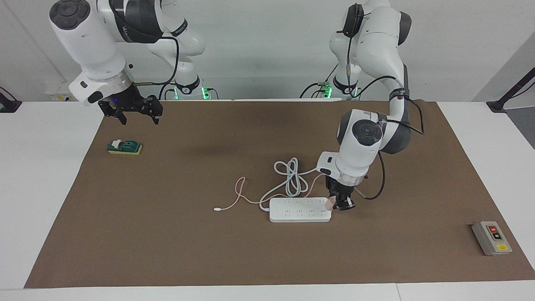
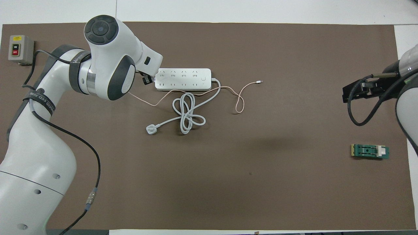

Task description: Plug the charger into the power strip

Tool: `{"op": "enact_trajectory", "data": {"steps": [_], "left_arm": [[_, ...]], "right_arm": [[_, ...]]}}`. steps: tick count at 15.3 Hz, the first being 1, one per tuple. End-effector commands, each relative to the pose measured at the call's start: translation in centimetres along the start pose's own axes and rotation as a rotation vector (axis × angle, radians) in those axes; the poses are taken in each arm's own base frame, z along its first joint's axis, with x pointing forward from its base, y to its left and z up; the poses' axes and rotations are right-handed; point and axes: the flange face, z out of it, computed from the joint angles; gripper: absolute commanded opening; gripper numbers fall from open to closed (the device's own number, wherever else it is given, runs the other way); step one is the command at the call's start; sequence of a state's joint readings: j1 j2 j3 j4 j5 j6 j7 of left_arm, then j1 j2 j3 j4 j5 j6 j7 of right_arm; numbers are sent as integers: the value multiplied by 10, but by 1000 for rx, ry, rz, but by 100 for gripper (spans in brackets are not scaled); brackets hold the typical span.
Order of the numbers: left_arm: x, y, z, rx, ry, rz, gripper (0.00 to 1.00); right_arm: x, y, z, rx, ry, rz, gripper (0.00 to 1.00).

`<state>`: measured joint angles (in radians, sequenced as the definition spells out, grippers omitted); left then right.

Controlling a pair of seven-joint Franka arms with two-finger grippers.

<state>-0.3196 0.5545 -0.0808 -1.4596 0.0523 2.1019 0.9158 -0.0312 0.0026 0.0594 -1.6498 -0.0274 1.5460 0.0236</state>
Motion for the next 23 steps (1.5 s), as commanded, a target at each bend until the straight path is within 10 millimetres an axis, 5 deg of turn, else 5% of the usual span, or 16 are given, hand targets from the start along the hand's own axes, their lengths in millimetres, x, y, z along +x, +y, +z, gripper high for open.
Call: {"op": "enact_trajectory", "data": {"steps": [1, 7, 23], "left_arm": [[-4, 17, -6, 7, -23, 18, 0], [-5, 31, 0, -31, -59, 17, 0], [0, 35, 3, -13, -46, -23, 0]], "right_arm": [[-11, 17, 3, -17, 2, -52, 100], [-31, 16, -4, -20, 14, -51, 100], [-40, 15, -17, -12, 50, 48, 100]]}}
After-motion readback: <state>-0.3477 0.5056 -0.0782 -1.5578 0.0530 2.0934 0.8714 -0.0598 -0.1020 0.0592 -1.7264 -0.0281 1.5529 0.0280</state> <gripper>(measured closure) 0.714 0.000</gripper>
